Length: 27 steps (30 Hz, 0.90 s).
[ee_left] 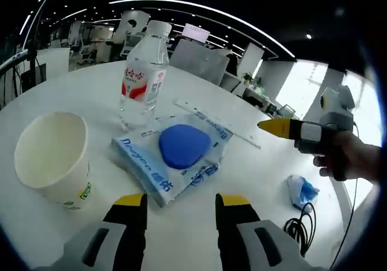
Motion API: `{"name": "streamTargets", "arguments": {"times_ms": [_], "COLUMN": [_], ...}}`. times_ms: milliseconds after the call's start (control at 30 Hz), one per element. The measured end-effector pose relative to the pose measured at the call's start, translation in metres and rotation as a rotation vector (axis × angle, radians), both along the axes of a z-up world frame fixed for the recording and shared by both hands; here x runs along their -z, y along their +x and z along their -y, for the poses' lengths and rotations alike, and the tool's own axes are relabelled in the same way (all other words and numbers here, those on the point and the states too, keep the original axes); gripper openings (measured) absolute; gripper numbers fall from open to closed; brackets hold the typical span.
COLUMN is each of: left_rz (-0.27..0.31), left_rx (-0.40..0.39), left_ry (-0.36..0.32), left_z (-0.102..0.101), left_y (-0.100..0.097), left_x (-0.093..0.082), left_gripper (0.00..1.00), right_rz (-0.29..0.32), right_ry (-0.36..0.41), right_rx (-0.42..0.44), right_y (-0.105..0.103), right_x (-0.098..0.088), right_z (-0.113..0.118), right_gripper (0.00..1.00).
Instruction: Arrange the tabletop items into an orderly group along one side of the table until the central work area is clear of visible clutter.
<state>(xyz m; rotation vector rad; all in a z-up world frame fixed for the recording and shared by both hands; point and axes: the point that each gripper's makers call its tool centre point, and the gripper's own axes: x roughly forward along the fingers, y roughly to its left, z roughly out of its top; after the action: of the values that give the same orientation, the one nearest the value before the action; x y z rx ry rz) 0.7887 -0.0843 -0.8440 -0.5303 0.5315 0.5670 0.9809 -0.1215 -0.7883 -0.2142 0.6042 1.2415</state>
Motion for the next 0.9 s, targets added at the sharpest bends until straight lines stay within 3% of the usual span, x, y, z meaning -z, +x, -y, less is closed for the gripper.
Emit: {"name": "streamTargets", "arguments": {"times_ms": [133,200,667,900], "left_rz": [-0.005,-0.014,-0.046,-0.023], "left_rx": [-0.037,-0.037,-0.059,-0.064], "left_ry": [-0.016,-0.013,-0.044,-0.068], "left_z": [-0.008,-0.01,-0.016,-0.016], "left_y": [-0.001,-0.001,-0.007,-0.001], "left_x": [0.006,0.01,0.02,0.021], "left_gripper": [0.37,0.36,0.23,0.21], "right_rz": [-0.007,0.04,-0.015,-0.067], "right_ry": [-0.014,-0.03,-0.058,-0.056], "right_rx": [0.001,0.005,-0.024,-0.021], "right_y": [0.005,0.01,0.009,0.006], "right_x": [0.012,0.013,0.052,0.065], "right_z": [-0.011,-0.014,-0.043,-0.046], "right_gripper": [0.48,0.43,0.32,0.23]}}
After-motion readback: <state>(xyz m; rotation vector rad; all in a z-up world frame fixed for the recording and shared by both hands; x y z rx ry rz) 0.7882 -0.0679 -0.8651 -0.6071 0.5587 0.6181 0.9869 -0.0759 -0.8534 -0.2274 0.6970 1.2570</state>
